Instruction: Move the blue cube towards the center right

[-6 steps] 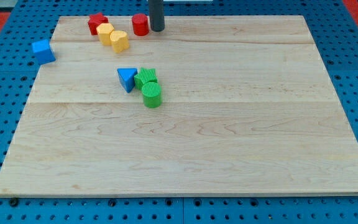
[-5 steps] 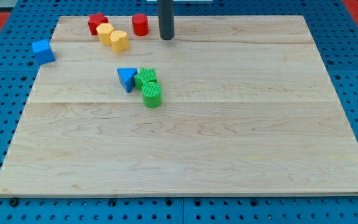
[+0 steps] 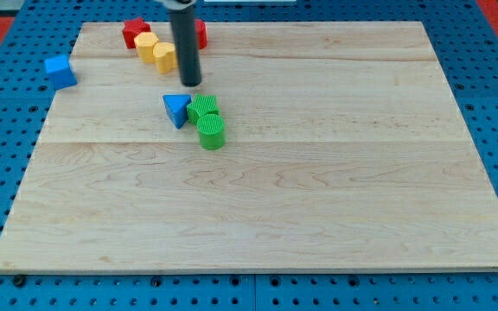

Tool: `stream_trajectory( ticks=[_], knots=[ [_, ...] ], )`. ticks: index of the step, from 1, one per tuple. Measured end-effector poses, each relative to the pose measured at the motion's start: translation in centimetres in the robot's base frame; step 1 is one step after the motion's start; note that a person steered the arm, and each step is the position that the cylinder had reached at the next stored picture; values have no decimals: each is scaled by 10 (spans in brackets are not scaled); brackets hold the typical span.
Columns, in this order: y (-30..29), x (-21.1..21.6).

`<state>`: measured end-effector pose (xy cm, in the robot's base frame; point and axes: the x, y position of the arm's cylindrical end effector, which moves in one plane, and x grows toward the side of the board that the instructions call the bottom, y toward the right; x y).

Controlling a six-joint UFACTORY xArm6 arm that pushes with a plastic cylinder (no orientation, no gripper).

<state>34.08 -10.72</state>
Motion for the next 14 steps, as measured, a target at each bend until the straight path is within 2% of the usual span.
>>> stream_trajectory(
  ticks=[1, 5, 8, 12, 14],
  knots=[
    [-33, 14],
    [-33, 47],
    [-73, 48],
    [-80, 48],
    [-195, 48]
  ],
)
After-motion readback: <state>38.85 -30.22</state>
